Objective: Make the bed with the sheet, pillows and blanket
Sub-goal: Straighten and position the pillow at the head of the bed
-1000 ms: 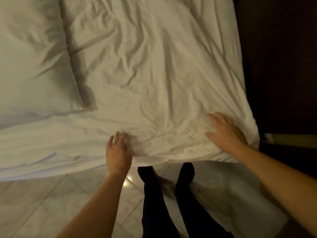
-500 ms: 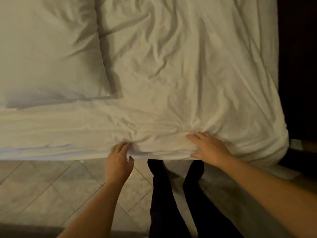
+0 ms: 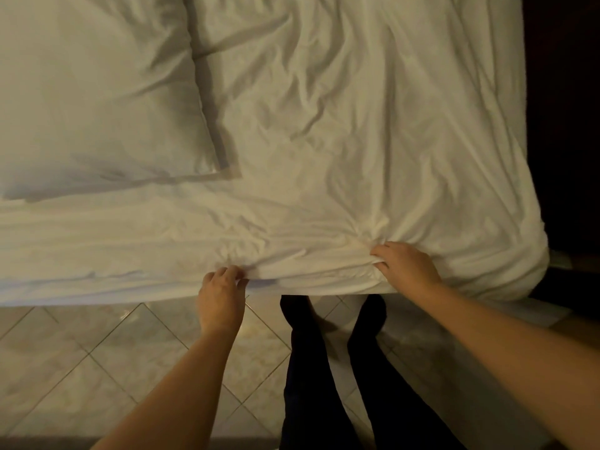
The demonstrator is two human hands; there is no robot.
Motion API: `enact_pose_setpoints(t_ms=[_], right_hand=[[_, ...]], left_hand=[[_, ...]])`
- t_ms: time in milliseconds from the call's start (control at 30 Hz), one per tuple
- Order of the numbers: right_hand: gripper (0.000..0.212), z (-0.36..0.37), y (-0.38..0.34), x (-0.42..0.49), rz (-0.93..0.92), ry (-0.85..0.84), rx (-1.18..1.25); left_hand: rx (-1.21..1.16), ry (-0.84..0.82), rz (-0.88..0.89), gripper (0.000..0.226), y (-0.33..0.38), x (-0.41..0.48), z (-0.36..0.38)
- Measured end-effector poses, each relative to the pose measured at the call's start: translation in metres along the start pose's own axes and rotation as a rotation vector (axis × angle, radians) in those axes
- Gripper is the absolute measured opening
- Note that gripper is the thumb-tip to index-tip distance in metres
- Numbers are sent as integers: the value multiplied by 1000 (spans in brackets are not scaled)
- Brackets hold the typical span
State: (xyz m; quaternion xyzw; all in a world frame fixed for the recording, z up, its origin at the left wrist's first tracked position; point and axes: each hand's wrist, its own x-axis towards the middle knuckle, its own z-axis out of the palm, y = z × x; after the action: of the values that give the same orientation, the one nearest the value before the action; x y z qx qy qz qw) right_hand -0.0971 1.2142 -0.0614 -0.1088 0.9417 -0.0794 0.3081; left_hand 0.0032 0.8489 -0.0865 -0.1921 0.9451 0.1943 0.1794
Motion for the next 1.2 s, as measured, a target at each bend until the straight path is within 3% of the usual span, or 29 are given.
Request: enact_pose_setpoints(t_ms=[133, 367, 467, 533, 633, 700, 833, 900, 967, 1033, 1200], right_hand=[[24, 2, 4, -4, 18, 1, 15], [30, -1, 10, -10, 71, -129, 17], [22, -3, 8, -15, 40, 103, -156], [16, -3, 3, -22, 16, 277, -213], [17, 6, -3, -34, -62, 377, -191], [19, 16, -2, -40, -82, 392, -146], [19, 41, 1, -40, -115, 366, -27], [23, 52, 2, -39, -171, 303, 24], [45, 59, 6, -36, -190, 224, 17], [52, 62, 9, -31, -170, 229, -12], [11, 54, 9, -17, -128, 221, 110]], left_hand=[[-140, -16, 24, 4, -4, -7, -5], [-17, -48, 176, 7, -19, -24, -16], [-120, 106, -39, 14, -16, -29, -21], [-215, 95, -132, 25, -11, -29, -20], [-216, 61, 106, 17, -8, -28, -11], [-98, 64, 279, 34, -6, -22, -2], [-76, -13, 273, 64, -3, -5, 15], [-98, 20, 249, 59, -2, 2, 20], [-92, 91, 233, 44, -3, 9, 21], [-67, 139, 217, 30, -5, 13, 20], [-72, 115, 218, 24, -5, -12, 13]])
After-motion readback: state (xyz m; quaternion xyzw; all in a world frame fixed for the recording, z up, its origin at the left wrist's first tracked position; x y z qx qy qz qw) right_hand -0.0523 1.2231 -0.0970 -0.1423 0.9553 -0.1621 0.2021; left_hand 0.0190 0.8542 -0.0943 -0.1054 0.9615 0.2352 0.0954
